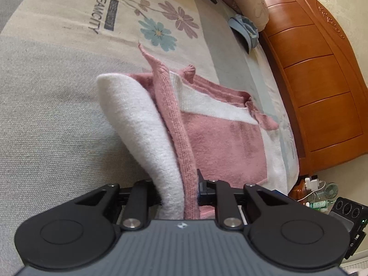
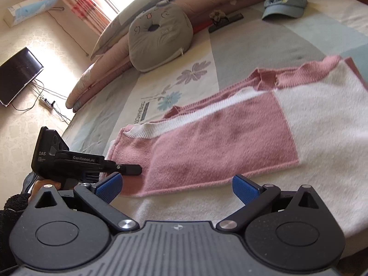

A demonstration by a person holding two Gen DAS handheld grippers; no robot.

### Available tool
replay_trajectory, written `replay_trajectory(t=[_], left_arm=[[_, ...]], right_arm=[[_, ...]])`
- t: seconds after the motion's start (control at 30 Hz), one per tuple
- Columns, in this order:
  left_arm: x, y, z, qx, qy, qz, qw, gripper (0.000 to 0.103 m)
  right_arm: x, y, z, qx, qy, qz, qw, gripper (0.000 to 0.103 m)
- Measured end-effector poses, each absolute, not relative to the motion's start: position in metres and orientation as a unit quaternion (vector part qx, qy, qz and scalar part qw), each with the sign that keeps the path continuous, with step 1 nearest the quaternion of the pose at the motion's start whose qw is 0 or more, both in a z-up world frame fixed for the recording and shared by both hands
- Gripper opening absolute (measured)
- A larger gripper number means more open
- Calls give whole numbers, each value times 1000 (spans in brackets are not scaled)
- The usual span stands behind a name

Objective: Fold clothes
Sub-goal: 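Lift the gripped side edge with the left tool and fold it over the sweater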

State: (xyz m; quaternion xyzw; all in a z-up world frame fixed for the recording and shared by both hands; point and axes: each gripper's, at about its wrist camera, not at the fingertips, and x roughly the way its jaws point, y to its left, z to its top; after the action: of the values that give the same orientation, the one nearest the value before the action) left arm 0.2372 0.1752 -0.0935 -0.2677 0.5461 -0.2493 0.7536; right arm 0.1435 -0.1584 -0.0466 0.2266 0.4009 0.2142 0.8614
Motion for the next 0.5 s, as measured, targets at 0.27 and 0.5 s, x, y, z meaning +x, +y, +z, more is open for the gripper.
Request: replay_trajectory(t=[0.27, 0.5], left_arm=[[230, 150, -54, -241, 534, -240, 774, 19], [224, 118, -15, -228, 523, -246, 783, 18]], right_arm=[[144, -196, -40, 225, 376, 213, 873, 103], [143, -230, -35, 226, 355, 209, 883, 103]])
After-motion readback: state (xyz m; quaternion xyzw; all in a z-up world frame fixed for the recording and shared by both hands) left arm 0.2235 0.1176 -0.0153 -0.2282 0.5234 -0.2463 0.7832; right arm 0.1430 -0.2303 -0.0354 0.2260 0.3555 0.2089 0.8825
